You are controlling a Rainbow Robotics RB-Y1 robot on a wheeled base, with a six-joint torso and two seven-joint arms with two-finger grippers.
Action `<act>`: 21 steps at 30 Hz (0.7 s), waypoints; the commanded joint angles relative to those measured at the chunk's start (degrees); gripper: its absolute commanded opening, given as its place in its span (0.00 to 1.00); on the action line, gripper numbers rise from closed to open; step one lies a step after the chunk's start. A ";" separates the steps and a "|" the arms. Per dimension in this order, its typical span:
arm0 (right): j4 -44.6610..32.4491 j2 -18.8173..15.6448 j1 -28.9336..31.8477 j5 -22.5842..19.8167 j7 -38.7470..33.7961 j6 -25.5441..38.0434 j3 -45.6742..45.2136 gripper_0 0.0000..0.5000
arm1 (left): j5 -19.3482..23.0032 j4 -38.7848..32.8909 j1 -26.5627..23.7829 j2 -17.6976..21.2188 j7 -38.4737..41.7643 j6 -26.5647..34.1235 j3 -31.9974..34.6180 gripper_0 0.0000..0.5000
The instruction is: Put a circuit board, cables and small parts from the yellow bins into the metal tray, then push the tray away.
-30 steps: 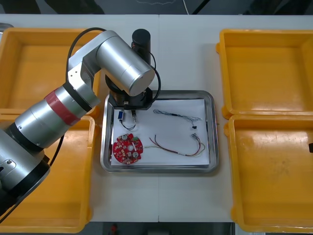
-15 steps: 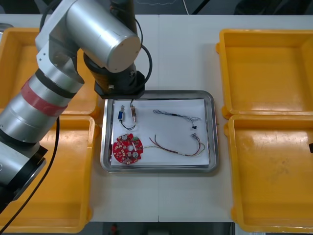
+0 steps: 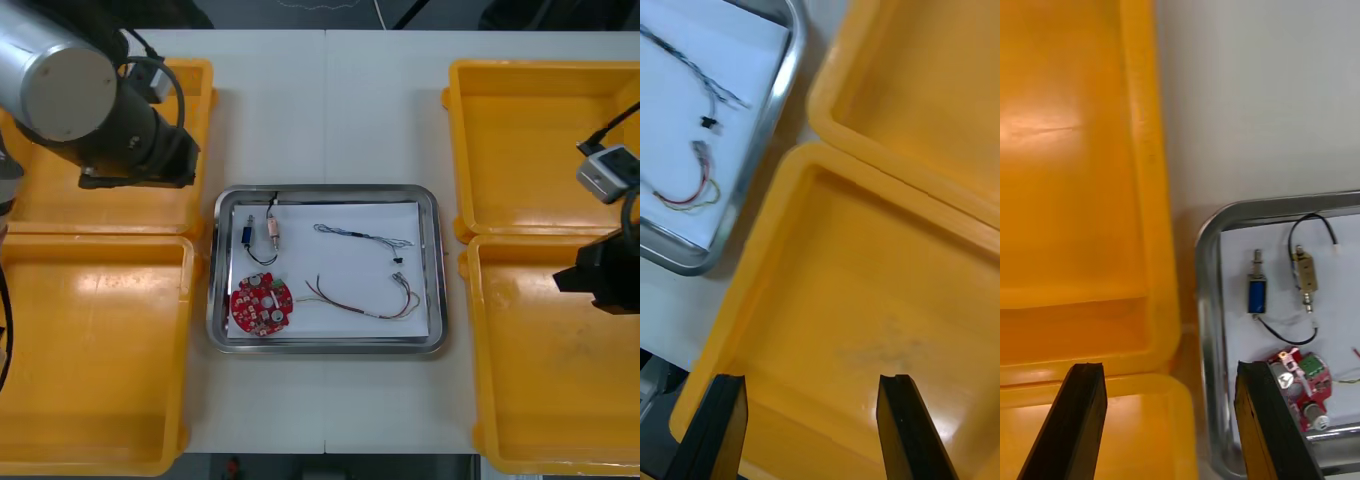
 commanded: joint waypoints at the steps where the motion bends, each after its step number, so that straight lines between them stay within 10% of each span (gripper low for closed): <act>1: -2.28 -1.92 -7.43 -0.37 -1.41 0.14 9.65 1.00 | 1.08 -4.68 5.23 5.05 -4.64 0.45 5.88 1.00; 21: 3.43 10.04 -31.16 18.27 6.23 -5.00 55.35 1.00 | 8.11 -14.97 24.57 10.85 -9.12 0.45 21.88 1.00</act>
